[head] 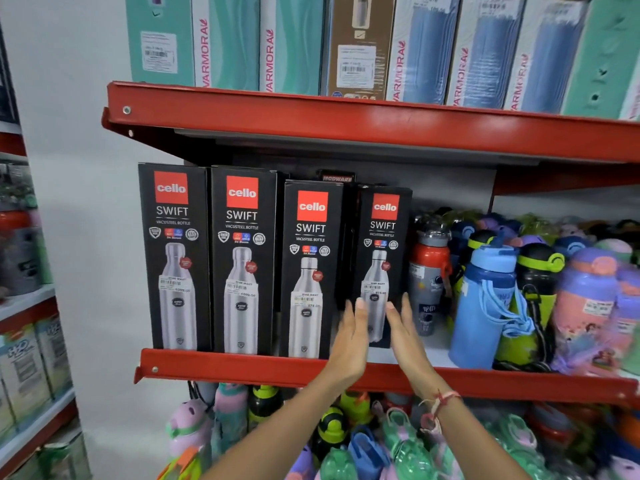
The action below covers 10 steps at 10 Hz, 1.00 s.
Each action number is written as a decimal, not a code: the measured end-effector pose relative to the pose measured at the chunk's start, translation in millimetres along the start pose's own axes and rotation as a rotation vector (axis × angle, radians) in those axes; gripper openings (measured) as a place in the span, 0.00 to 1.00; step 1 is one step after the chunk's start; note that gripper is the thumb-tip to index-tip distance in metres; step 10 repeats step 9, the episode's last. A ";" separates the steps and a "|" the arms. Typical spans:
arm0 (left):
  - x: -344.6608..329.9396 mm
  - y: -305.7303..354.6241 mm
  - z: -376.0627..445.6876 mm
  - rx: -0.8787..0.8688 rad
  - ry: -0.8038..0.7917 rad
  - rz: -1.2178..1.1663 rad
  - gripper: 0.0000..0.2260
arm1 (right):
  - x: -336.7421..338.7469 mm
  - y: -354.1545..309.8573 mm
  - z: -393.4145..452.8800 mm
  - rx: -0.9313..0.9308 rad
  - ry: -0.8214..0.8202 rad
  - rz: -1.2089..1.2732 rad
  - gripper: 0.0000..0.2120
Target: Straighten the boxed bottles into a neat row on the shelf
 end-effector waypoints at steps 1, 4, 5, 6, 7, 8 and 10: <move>-4.0 -9.2 6.2 0.082 -0.021 -0.038 0.34 | -7.8 3.6 -4.1 -0.020 -0.121 -0.053 0.31; 24.6 -19.0 -16.3 0.052 0.012 0.003 0.38 | 4.6 -4.4 -34.1 0.047 -0.183 -0.227 0.30; 34.2 -19.4 -30.5 0.062 0.000 -0.013 0.48 | 13.1 -3.8 -49.5 0.043 -0.170 -0.187 0.27; 38.9 -16.8 -40.0 0.074 -0.008 -0.042 0.54 | 17.4 -6.5 -62.7 0.056 -0.173 -0.155 0.23; 42.4 -12.5 -46.9 0.091 -0.041 -0.003 0.53 | 17.6 -13.0 -72.7 0.043 -0.185 -0.161 0.24; 50.9 -4.3 -55.0 0.033 -0.092 0.040 0.48 | 18.0 -24.6 -74.5 0.006 -0.174 -0.162 0.27; 74.5 11.7 -60.7 -0.114 -0.001 0.058 0.40 | 21.5 -57.8 -79.4 0.154 -0.056 -0.203 0.27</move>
Point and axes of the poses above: each hand's wrist, its own z-axis towards the middle knuckle, its own x-axis out of the back of the hand, y = z × x, the point moved 3 cm from there along z, towards the middle knuckle, and after that the axes turned 7 degrees about y, right-handed, at the moved point
